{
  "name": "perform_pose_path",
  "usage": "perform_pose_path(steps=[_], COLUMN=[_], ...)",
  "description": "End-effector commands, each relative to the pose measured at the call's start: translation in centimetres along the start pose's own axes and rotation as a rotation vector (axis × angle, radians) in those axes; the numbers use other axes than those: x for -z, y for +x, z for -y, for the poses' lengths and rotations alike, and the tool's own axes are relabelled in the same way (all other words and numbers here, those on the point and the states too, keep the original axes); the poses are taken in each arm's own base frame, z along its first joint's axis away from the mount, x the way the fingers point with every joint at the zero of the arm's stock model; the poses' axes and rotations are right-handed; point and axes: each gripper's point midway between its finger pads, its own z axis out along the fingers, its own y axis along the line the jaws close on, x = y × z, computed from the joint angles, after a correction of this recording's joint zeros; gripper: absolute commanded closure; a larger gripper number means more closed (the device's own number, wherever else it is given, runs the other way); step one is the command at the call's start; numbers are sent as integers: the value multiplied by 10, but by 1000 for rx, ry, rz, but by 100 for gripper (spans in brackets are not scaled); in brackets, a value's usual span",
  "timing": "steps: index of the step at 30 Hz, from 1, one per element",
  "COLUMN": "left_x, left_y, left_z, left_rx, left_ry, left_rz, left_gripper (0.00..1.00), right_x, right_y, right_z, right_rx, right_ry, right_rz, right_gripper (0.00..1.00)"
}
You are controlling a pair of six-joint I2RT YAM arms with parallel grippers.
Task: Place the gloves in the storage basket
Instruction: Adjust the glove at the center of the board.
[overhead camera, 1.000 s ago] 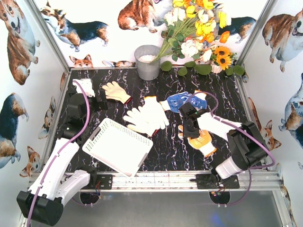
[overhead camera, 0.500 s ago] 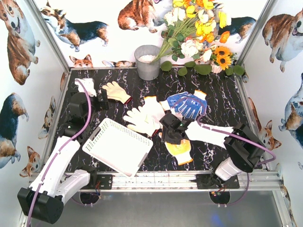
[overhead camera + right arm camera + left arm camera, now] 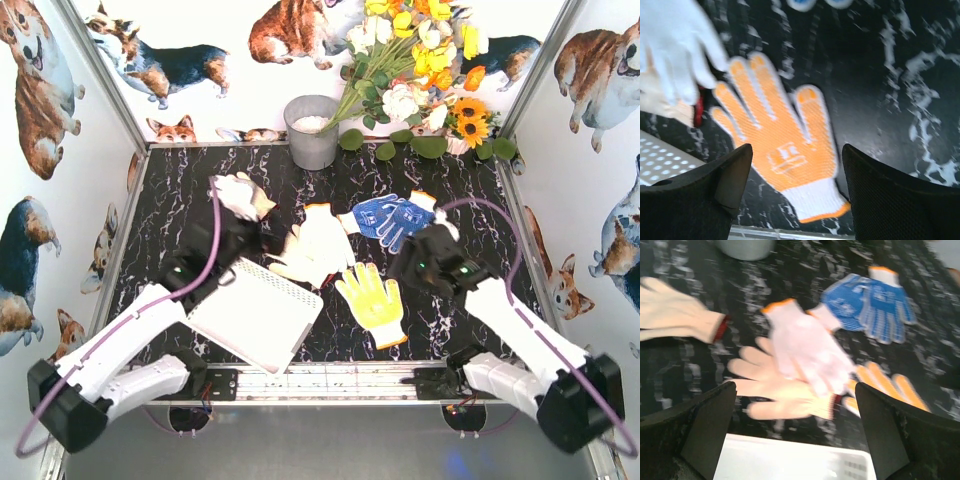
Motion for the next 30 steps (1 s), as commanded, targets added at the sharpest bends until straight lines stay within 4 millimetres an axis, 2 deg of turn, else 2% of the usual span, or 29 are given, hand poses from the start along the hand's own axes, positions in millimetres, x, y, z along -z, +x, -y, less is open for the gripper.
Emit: perform_pose_path(steps=[1, 4, 7, 9, 13, 15, 20, 24, 30], left_x=[4, 2, -4, -13, -27, -35, -55, -63, -80], left_y=[6, 22, 38, 59, 86, 97, 124, 153, 191], left_z=[65, 118, 165, 188, 221, 229, 226, 228, 243], left_rx=[135, 157, 170, 172, 162, 141, 97, 149, 169], left_ry=[92, 172, 248, 284, 340, 350, 291, 297, 338], left_rz=[19, -17, -58, -122, -221, -259, -328, -403, -522], left_gripper=[1, 2, 5, 8, 14, 18, 33, 38, 49], right_x=[-2, -8, -13, -16, -17, -19, -20, -24, -29], right_y=[29, 40, 49, 53, 58, 60, 66, 69, 73], right_z=[30, 41, 40, 39, 34, 37, 54, 50, 50], right_rx=[-71, -109, -121, -130, -152, -148, -114, -117, -86], right_ry=[-10, 5, -10, -22, -65, -55, 19, -8, -1], right_rz=[-107, -155, -194, -208, -222, -227, -235, -249, -289], right_gripper=[27, 31, 35, 37, 43, 45, 48, 53, 60])
